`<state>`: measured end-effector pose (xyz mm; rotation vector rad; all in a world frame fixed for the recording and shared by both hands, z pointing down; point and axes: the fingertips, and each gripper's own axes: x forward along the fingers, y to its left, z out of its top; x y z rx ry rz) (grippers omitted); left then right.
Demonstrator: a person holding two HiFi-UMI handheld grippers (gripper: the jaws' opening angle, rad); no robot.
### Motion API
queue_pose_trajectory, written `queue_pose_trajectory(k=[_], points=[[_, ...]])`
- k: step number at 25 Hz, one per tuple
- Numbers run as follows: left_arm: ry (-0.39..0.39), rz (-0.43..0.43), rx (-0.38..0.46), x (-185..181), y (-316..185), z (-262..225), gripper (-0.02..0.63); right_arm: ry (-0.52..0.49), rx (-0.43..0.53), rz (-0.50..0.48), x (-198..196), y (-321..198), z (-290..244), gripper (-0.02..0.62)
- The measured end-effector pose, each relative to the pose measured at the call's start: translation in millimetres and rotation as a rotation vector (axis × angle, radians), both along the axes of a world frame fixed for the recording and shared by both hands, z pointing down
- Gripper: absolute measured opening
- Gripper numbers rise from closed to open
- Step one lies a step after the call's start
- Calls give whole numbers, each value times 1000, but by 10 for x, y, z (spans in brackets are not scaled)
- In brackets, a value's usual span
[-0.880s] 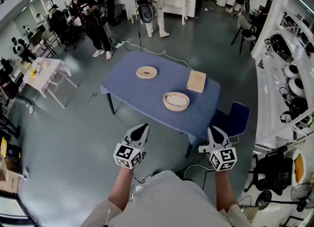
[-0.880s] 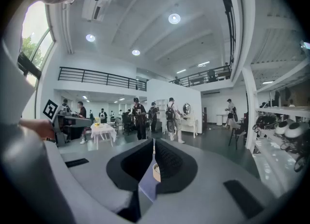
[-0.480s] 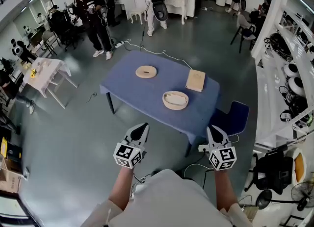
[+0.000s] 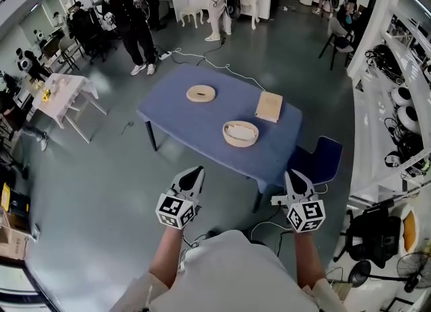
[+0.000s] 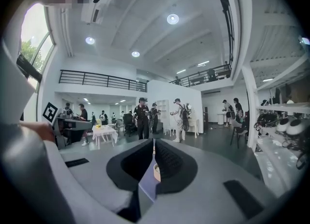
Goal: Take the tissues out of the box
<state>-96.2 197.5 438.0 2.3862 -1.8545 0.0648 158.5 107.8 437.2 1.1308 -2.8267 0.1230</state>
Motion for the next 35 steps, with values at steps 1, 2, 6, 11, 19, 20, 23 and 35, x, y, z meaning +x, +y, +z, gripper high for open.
queue_pose_trajectory(k=[1,2,6,11,19,20,23,35], points=[[-3,-1,-2,19,-3,7,6,-2,0,-2,16,-3,4,38],[-6,-3,-4,38,-9,19,8,-3,-1,-6,31,-8,14,38],[-11,-11,-9,130,-29,74,8,-5,-3,-19,101,-37,83,38],[-15,-24,-5,213,-70,53,60,-12,-3,-33,166,-97,78,38],[-8,-63,-10,319,-71,113,72,-3,-15,-50,323,-184,188,38],[-9,-64,-10,332,-75,120,72,-1,-18,-51,337,-200,205,38],[-11,-67,-12,386,-79,131,72,1,-28,-49,393,-235,245,38],[-10,-76,-45,402,-163,228,72,16,-75,-44,353,-351,434,38]])
